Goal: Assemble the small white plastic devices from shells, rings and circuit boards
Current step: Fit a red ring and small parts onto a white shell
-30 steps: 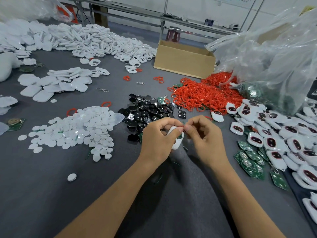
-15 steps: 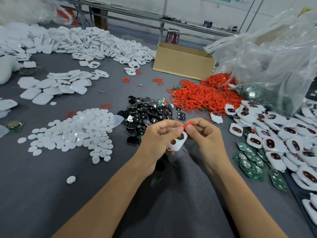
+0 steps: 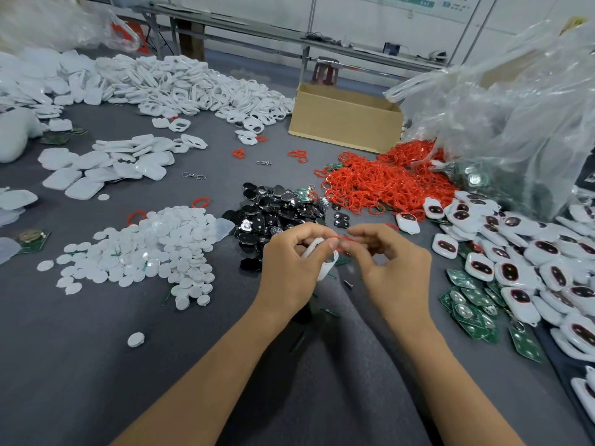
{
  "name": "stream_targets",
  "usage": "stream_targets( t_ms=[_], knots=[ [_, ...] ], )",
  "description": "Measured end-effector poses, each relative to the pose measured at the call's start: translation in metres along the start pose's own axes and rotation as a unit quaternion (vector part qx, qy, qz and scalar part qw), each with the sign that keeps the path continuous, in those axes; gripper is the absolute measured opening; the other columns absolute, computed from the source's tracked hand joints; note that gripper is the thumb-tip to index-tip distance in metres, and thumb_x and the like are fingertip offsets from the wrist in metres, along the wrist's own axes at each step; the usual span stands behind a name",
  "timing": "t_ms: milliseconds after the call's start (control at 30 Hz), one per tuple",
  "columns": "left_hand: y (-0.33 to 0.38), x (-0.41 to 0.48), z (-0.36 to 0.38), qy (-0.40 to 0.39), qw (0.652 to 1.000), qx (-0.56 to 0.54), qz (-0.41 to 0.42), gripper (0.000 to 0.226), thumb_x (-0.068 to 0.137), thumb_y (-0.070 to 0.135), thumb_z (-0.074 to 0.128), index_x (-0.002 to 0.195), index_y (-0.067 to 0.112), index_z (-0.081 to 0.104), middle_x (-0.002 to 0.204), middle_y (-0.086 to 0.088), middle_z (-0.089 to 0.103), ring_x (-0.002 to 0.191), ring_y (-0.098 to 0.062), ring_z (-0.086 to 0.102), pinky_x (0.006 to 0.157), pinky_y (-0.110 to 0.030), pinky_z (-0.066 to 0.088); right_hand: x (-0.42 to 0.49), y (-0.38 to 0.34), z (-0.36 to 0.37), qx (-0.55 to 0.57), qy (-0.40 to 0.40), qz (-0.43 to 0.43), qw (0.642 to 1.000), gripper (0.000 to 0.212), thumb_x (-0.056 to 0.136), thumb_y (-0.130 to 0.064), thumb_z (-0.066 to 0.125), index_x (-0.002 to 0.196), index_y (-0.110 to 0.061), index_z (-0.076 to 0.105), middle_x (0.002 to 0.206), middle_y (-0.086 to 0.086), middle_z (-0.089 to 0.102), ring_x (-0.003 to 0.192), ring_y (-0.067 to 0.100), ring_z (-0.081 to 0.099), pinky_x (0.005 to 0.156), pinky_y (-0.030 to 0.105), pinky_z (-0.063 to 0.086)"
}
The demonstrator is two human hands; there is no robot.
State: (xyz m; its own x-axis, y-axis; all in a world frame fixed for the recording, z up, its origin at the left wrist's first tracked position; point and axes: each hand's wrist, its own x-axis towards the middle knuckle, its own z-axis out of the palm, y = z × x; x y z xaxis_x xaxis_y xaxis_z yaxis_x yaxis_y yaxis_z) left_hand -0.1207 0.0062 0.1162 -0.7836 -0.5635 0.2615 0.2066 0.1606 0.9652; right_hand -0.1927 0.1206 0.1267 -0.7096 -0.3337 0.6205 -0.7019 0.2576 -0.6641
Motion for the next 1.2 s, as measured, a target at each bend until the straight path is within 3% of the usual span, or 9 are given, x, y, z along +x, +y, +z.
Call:
stream_targets(
  t_ms=[100,200,367,567,667,800,1033,1200],
  knots=[
    [0.0012,-0.0004,0.0009,-0.010,1.000,-0.023,-0.009,0.013,0.088,0.009,0.068,0.080,0.019,0.070,0.064,0.010,0.067,0.056,0.002,0.058,0.053,-0.011,0.041,0.0007,-0.0049,-0.0007,0.068,-0.011,0.078,0.995,0.016,0.077,-0.005,0.076,0.077,-0.019,0.068,0.067,-0.009,0.068,0.063,0.013,0.062,0.064,0.027,0.053],
    [0.0024,-0.0011,0.0015,-0.016,0.999,-0.031,-0.007,0.013,0.088,0.007,0.068,0.082,0.018,0.071,0.066,0.011,0.068,0.058,0.001,0.059,0.054,-0.010,0.041,0.0019,-0.0059,-0.0025,0.100,-0.038,0.098,0.989,0.020,0.078,-0.001,0.074,0.075,-0.020,0.066,0.065,-0.011,0.066,0.062,0.011,0.061,0.063,0.038,0.054],
    [0.0019,-0.0013,0.0021,-0.016,1.000,-0.016,-0.001,0.019,0.088,0.008,0.068,0.081,0.025,0.072,0.070,0.008,0.070,0.063,-0.003,0.061,0.059,-0.015,0.044,0.0015,-0.0025,-0.0021,0.083,-0.025,0.085,0.993,0.024,0.076,-0.002,0.076,0.073,-0.023,0.065,0.065,-0.012,0.067,0.060,0.002,0.059,0.062,0.016,0.048],
    [0.0007,-0.0017,-0.0005,-0.005,0.999,-0.044,-0.033,0.007,0.090,0.014,0.068,0.089,0.016,0.074,0.064,0.007,0.066,0.052,0.002,0.055,0.048,-0.013,0.041,-0.0022,-0.0012,-0.0021,0.004,-0.046,-0.047,0.998,0.016,0.081,-0.005,0.073,0.094,-0.015,0.072,0.081,-0.005,0.069,0.072,0.006,0.064,0.071,0.016,0.050],
    [0.0015,-0.0024,-0.0006,-0.021,0.998,-0.052,-0.041,0.011,0.090,0.011,0.066,0.093,0.017,0.074,0.068,0.010,0.069,0.054,0.003,0.057,0.049,-0.012,0.042,-0.0005,0.0003,-0.0027,0.019,-0.012,-0.022,0.999,0.015,0.084,-0.004,0.070,0.087,-0.018,0.072,0.080,-0.004,0.070,0.073,0.009,0.067,0.070,0.025,0.053],
    [0.0021,-0.0030,0.0017,-0.061,0.988,-0.101,-0.103,0.021,0.089,0.003,0.067,0.098,0.021,0.072,0.078,0.008,0.072,0.061,0.000,0.061,0.051,-0.021,0.052,0.0014,0.0016,-0.0027,0.061,0.019,0.054,0.996,0.025,0.085,-0.002,0.066,0.082,-0.026,0.065,0.076,0.000,0.069,0.067,0.015,0.068,0.065,0.030,0.054],
    [0.0025,-0.0005,-0.0005,-0.108,0.967,-0.180,-0.141,0.034,0.088,-0.010,0.061,0.111,0.013,0.067,0.097,-0.003,0.073,0.077,-0.014,0.068,0.065,-0.026,0.061,-0.0035,-0.0031,-0.0008,-0.002,0.013,-0.028,1.000,0.010,0.083,-0.003,0.068,0.084,-0.013,0.069,0.078,0.000,0.068,0.072,0.016,0.064,0.068,0.032,0.051],
    [0.0017,-0.0003,-0.0016,-0.133,0.959,-0.207,-0.144,0.029,0.088,-0.010,0.059,0.106,0.011,0.069,0.094,-0.009,0.074,0.082,-0.018,0.068,0.068,-0.026,0.061,-0.0045,-0.0010,0.0004,-0.041,0.008,-0.069,0.997,0.010,0.081,0.001,0.070,0.083,-0.008,0.070,0.078,0.000,0.066,0.070,0.008,0.056,0.068,0.018,0.046]
  ],
)
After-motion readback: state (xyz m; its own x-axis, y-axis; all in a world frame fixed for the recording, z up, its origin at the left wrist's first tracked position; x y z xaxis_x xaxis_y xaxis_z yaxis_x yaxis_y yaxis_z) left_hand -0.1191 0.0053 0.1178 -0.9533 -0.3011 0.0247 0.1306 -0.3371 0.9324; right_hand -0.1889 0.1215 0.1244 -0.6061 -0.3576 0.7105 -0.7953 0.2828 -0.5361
